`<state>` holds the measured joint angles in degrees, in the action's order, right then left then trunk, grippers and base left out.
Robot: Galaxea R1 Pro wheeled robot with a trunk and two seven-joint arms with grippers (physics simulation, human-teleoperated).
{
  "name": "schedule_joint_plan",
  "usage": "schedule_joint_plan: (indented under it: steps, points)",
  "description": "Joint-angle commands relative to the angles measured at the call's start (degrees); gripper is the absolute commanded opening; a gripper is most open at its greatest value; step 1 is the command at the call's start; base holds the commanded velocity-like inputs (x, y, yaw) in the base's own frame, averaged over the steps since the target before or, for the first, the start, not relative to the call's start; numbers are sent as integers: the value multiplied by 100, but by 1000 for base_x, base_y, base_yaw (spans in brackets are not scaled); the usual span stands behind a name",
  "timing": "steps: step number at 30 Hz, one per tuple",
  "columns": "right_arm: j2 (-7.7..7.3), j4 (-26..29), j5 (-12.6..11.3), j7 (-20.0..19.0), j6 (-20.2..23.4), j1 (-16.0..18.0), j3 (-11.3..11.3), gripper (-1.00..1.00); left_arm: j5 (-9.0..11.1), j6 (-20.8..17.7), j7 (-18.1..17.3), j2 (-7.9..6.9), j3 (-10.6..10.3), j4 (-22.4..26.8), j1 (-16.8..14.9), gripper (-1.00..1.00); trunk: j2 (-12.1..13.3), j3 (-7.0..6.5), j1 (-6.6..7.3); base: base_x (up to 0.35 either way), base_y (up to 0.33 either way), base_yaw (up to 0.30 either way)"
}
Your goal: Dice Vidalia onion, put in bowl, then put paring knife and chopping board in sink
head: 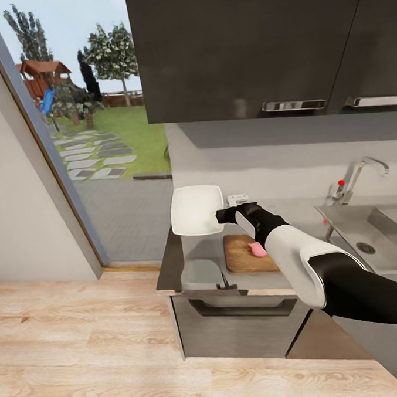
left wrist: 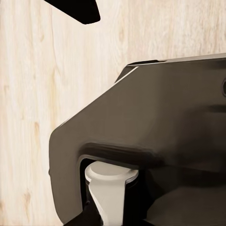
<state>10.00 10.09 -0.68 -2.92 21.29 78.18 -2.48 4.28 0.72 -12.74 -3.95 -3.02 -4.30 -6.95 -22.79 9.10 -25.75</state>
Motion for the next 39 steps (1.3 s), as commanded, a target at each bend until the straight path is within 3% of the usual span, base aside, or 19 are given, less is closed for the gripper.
schedule_joint_plan:
  steps: [1, 23, 39]
  points:
    - [0, 10, -11, 0, 39, 5, -15, -100, 46, 7, -24, -1, -32, -15, -9, 100, -13, 21, -3, 0, 0, 0]
    - [0, -95, -11, -13, 51, 5, -17, -100, 46, 7, 131, -1, -32, -19, -9, 100, -13, 217, -3, 38, 44, 2]
    - [0, -236, -13, -16, 51, 5, -15, -100, 46, 7, 132, -1, -32, -18, -9, 100, -13, 226, -3, 3, 2, 1]
